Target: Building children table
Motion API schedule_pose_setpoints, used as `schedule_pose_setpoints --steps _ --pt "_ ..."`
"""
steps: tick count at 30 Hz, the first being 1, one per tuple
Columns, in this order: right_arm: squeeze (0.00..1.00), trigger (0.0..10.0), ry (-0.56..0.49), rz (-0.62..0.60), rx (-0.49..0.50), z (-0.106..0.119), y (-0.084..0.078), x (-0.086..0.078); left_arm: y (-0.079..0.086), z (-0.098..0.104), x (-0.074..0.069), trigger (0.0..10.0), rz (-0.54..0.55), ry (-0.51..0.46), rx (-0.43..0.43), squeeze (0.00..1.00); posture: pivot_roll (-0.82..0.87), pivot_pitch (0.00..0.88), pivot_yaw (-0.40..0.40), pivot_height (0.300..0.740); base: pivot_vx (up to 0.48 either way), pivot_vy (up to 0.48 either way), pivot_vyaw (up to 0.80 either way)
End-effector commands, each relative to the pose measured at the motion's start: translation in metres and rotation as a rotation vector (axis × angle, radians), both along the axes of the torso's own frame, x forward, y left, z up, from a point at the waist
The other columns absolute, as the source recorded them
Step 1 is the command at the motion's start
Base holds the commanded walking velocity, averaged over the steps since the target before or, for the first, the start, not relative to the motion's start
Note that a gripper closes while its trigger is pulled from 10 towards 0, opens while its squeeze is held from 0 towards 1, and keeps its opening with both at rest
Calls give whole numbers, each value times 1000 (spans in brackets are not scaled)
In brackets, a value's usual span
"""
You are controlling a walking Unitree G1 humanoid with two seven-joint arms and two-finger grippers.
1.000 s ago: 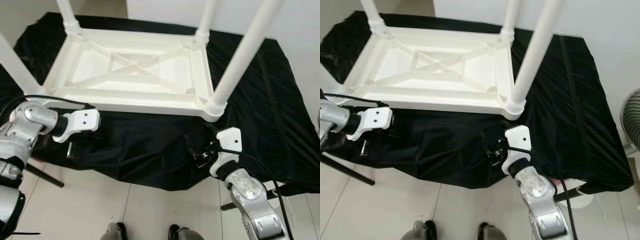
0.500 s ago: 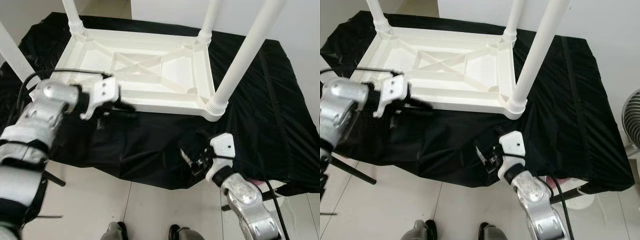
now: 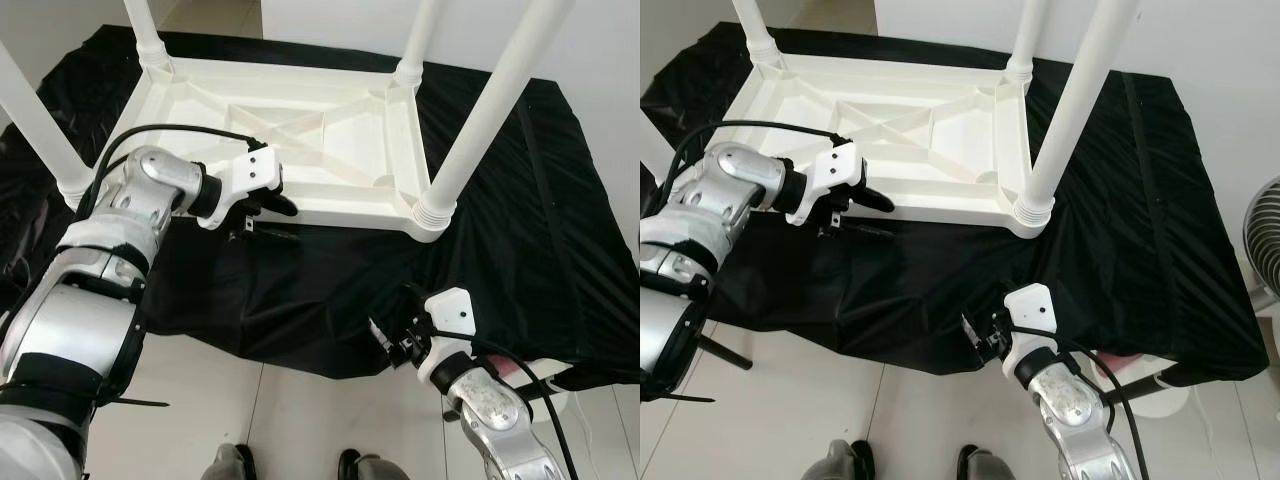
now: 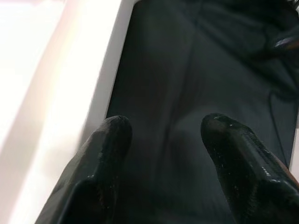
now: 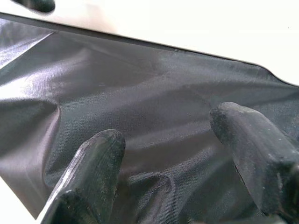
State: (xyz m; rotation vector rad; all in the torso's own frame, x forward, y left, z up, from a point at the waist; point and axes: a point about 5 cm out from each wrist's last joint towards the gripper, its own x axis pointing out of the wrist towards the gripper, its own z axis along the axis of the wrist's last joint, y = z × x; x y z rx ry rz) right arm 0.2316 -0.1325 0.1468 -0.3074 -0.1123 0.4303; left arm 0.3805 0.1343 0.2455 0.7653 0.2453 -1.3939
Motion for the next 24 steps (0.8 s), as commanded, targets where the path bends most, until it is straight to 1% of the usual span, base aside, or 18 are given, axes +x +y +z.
schedule_pose_setpoints --steps 1,3,5,7,9,10,11,12,13,14,16,17,18,19,20,21,22,24 --pt "0 10000 -7 -8 -1 1 0 -2 17 10 30 10000 569 -393 -153 0 -136 219 31 740 0 0 0" --pt "0 10000 -10 -3 2 2 1 -1 23 9 33 10000 633 -418 -141 0 -133 222 29 740 0 0 0" --pt "0 10000 -10 -3 2 2 1 -1 23 9 33 10000 633 -418 -141 0 -133 222 29 740 0 0 0" --pt "0 10000 -13 3 2 3 3 -1 29 11 36 10000 710 -459 -143 0 -133 227 28 740 0 0 0" --pt "0 10000 -18 3 3 4 3 0 36 15 37 10000 774 -472 -171 0 -135 229 29 740 0 0 0" --pt "0 10000 -20 2 3 4 3 0 36 18 37 10000 755 -441 -207 0 -137 229 30 740 0 0 0" --pt "0 10000 -21 0 3 5 2 0 32 20 34 10000 685 -371 -265 0 -138 229 32 740 0 0 0" --pt "0 10000 -21 0 3 5 2 0 32 20 34 10000 685 -371 -265 0 -138 229 32 740 0 0 0" --pt "0 10000 -22 -2 3 5 2 0 25 21 28 10000 538 -240 -323 0 -138 229 32 740 0 0 0" --pt "0 10000 -21 -4 3 5 1 -1 19 25 17 10000 341 -106 -376 0 -135 227 32 740 0 0 0" --pt "0 10000 -20 -6 2 4 1 -1 13 31 1 10000 83 24 -425 0 -135 227 32 740 0 0 0" --pt "0 10000 -20 -6 2 4 1 -1 13 31 1 10000 83 24 -425 0 -135 227 32 740 0 0 0" --pt "0 10000 -20 -7 2 4 1 -1 11 34 -3 10000 23 42 -437 0 -135 227 32 740 0 0 0" --pt "0 10000 -20 -7 2 4 1 -1 10 35 -4 10000 -1 48 -442 0 -135 227 32 740 0 0 0" --pt "0 10000 -21 -5 3 4 2 1 8 32 -6 10000 -10 12 -400 0 -120 226 27 740 0 0 0" --pt "0 10000 -21 -5 3 4 2 1 8 32 -6 10000 -10 12 -400 0 -120 226 27 740 0 0 0" --pt "0 10000 -23 -1 6 4 3 2 6 28 -2 10000 40 -39 -347 0 -120 226 27 740 0 0 0" --pt "0 10000 -23 -1 6 4 3 2 6 28 -2 10000 40 -39 -347 0 -120 226 27 740 0 0 0"
